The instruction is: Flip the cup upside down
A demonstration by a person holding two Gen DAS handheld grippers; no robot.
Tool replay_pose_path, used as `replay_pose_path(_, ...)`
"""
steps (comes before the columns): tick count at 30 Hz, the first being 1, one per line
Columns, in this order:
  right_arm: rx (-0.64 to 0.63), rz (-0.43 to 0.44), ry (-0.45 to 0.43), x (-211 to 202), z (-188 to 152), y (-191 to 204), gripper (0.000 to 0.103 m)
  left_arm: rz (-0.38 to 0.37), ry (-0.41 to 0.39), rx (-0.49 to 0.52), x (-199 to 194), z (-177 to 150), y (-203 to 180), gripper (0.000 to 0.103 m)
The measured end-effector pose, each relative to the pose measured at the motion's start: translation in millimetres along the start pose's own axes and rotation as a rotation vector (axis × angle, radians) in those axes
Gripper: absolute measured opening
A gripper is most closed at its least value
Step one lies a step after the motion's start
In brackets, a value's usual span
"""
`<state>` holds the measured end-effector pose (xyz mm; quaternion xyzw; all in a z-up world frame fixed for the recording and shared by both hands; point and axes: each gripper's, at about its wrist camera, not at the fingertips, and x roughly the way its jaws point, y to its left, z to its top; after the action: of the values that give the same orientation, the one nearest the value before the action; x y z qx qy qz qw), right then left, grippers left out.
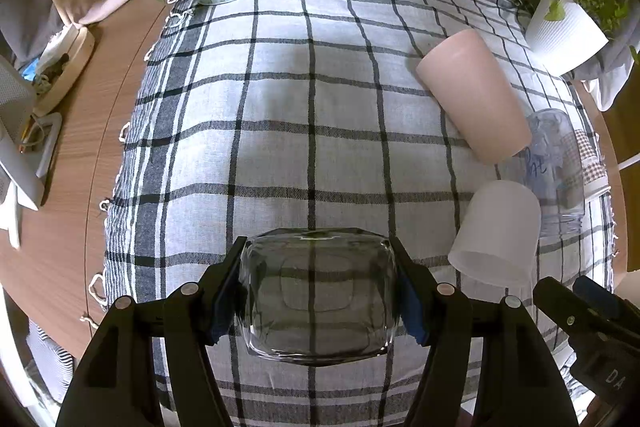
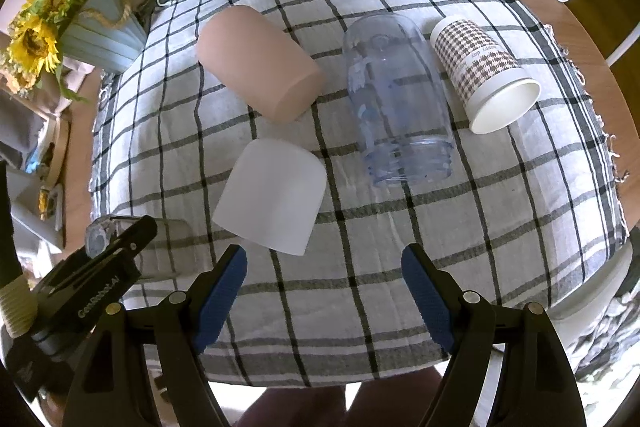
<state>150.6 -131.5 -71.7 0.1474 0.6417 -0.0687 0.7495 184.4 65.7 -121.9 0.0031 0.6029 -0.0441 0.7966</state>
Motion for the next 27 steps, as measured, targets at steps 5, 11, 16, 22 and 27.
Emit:
replay_pose_path(5, -0.019, -0.020, -0.004, -1.6, -0.3, 6.3, 0.080, -0.012, 0.002, 0.006, -0.6, 0.6, 1.1, 0.065)
replay_pose_path(11, -0.012, -0.058, -0.026, -7.6, -3.1, 12.7, 0.080, -0.053, 0.000, 0.047, -0.6, 1.0, 0.2, 0.068)
replay_pose_path(16, 0.022, -0.120, -0.080, -20.9, -11.4, 13.9, 0.080, -0.095, -0.043, 0.083, -8.7, 1.8, -2.2, 0.083)
replay_pose_path(22, 0.019, -0.205, -0.208, -50.6, -24.9, 19.3, 0.080, -0.040, -0.137, 0.146, -26.6, -7.4, -13.0, 0.089)
replay_pose_path(27, -0.027, -0.245, -0.315, -75.7, -36.8, 21.5, 0.080, -0.019, -0.211, 0.130, -54.5, -23.3, -15.2, 0.094)
